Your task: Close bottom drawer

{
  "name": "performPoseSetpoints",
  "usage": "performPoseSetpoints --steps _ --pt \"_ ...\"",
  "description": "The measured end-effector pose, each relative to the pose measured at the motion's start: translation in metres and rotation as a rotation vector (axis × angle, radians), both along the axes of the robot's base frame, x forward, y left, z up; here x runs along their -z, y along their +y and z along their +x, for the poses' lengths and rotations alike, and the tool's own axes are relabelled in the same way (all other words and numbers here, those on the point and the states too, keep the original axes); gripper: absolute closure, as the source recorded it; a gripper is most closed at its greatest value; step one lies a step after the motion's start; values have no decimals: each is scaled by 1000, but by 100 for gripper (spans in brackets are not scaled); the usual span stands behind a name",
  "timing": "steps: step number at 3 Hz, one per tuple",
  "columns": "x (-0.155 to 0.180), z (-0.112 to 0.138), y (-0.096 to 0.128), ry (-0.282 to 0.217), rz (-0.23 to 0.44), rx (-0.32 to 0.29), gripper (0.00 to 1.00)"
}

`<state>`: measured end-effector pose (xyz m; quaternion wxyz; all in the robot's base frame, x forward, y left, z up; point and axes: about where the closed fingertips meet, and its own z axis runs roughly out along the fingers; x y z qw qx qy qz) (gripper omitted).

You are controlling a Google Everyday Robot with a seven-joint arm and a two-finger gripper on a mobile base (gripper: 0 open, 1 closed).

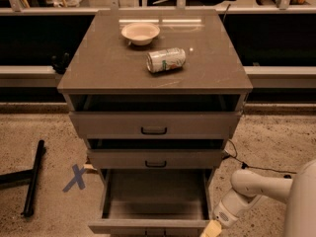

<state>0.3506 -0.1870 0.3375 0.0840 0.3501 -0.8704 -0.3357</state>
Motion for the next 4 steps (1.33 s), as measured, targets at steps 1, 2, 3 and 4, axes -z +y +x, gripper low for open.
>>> performPoseSetpoints --steps 1,2,3,4 --pt "33 -3 -1 51 15 20 18" --pt "53 -6 2 70 8 28 41" --pt "76 -9 10 63 -57 23 65" --pt "122 -2 13 9 -167 65 97"
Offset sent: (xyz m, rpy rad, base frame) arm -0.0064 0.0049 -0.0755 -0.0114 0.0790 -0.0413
